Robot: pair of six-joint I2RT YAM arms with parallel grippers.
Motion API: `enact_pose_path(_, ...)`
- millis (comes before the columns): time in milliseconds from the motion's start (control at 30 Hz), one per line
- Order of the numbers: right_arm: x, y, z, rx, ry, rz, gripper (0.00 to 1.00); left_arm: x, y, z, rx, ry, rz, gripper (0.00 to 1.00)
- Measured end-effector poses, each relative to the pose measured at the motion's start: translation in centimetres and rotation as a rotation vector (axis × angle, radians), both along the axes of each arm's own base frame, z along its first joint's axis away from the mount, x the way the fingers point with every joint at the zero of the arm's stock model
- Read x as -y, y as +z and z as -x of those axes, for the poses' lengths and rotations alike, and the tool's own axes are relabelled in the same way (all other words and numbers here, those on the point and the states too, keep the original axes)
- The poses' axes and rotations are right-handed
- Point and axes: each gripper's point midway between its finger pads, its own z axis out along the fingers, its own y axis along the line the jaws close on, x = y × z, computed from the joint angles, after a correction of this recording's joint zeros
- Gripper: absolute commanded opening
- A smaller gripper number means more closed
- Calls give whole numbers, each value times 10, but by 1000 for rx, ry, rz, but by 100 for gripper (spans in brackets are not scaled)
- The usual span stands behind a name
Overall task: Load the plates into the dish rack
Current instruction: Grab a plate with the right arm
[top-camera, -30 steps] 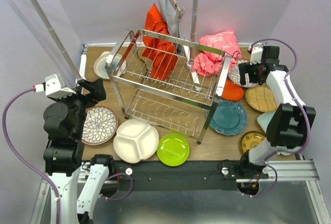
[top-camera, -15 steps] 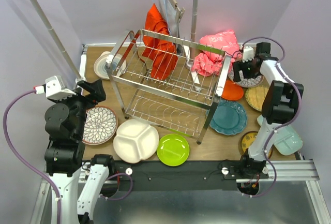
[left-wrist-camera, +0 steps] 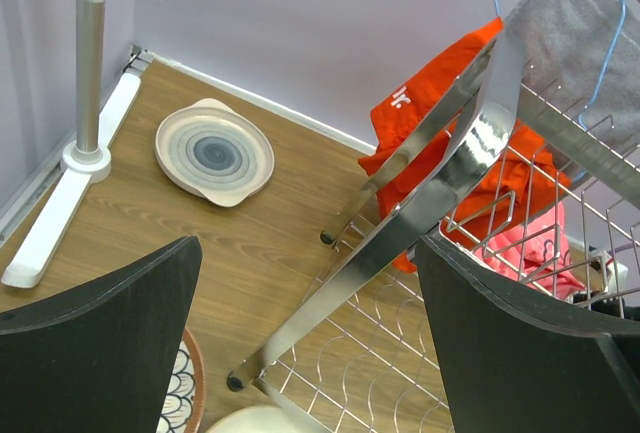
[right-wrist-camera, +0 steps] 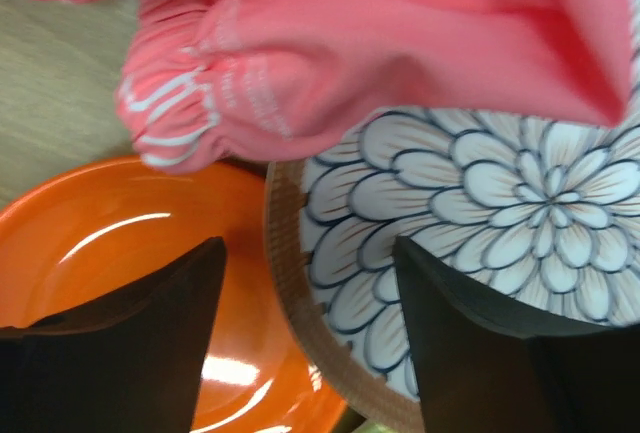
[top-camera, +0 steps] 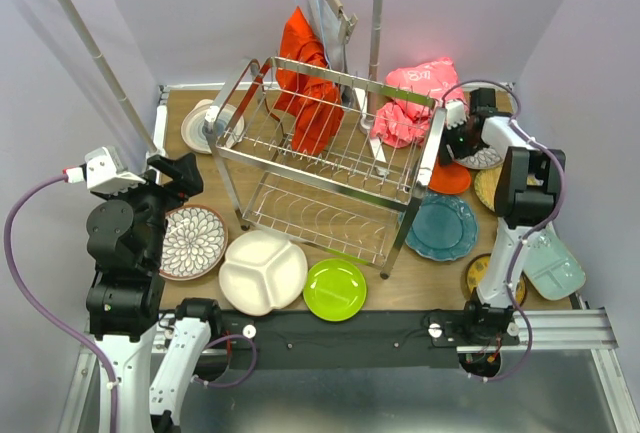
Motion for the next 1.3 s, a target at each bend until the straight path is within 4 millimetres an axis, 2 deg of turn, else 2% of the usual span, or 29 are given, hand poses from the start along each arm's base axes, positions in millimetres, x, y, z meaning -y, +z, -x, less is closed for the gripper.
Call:
enact_pose_path(333, 11, -4, -12, 17, -19, 57, 54, 0, -2, -3, -10, 0, 2, 98)
enact_pose_path(567, 18, -1, -20, 43, 6, 120, 28, 0, 0, -5, -6, 0, 3, 98)
enact_pose_path(633, 22, 3, -25, 62, 15, 149, 24, 0, 1, -5, -3, 0, 4, 98)
enact_pose_path(733, 28, 11, -36, 106, 29, 186, 13, 0, 4, -5, 3, 0, 4, 98)
enact_pose_path(867, 35, 25, -43, 149, 38, 235, 1, 0, 17, -2, 32, 3, 5, 98)
enact_pose_path(1033, 44, 56, -46, 216, 27, 262, 1, -1, 39, 6, 85, 6, 9, 98)
enact_pose_path(1300, 34, 77, -19, 202, -1, 186, 1, -1, 93, 17, 202, 3, 20, 96)
